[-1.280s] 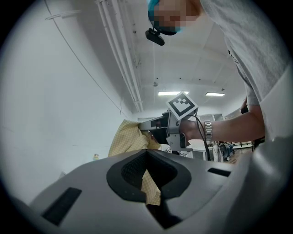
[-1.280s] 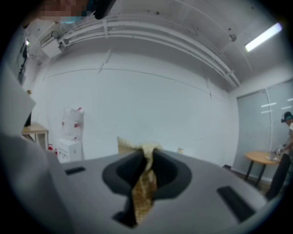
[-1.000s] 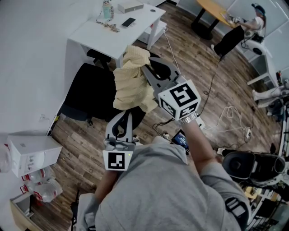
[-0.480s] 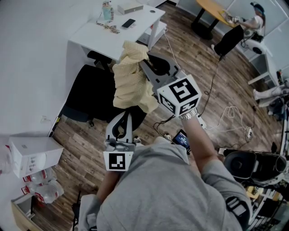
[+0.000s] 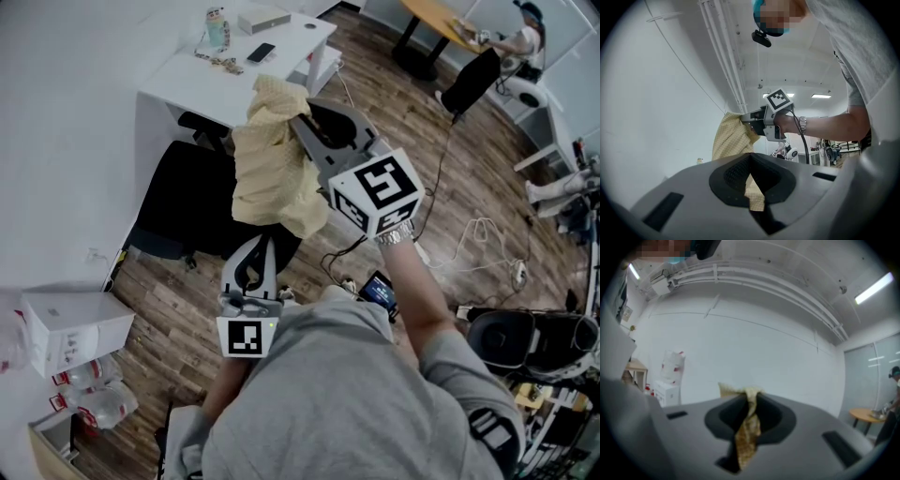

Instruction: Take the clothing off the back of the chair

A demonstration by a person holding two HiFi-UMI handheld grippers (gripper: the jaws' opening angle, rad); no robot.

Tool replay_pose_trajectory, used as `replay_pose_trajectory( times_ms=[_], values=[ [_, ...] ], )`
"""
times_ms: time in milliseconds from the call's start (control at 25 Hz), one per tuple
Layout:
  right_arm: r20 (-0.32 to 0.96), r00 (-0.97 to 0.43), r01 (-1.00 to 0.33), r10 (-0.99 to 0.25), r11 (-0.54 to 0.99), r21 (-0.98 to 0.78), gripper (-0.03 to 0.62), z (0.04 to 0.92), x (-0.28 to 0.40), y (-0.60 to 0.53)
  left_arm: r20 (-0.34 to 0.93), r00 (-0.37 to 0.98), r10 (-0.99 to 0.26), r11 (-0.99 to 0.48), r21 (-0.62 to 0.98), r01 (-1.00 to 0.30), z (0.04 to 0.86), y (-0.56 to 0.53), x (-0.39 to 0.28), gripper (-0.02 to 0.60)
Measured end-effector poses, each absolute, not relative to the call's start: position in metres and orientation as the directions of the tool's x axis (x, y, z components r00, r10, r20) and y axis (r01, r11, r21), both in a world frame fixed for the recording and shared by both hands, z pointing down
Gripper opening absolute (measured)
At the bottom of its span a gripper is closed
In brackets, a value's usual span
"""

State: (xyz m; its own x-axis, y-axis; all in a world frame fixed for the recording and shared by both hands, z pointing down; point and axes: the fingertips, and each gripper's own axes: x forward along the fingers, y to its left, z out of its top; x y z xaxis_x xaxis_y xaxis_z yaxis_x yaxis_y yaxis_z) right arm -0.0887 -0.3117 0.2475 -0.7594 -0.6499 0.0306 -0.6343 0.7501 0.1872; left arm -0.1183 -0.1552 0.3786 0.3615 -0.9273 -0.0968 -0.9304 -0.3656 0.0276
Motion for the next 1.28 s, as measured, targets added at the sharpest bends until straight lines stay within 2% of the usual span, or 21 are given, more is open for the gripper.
replay_pose_trajectory(
  times_ms=[1280],
  values=[
    [-0.061, -0.732, -0.674, -0.679, 0.707, 0.214, 0.067, 0.199, -0.064, -0.313, -0.097, 0.403, -0.910, -0.404, -0.007, -0.915, 0.376, -0.158, -0.105, 0.031]
  ],
)
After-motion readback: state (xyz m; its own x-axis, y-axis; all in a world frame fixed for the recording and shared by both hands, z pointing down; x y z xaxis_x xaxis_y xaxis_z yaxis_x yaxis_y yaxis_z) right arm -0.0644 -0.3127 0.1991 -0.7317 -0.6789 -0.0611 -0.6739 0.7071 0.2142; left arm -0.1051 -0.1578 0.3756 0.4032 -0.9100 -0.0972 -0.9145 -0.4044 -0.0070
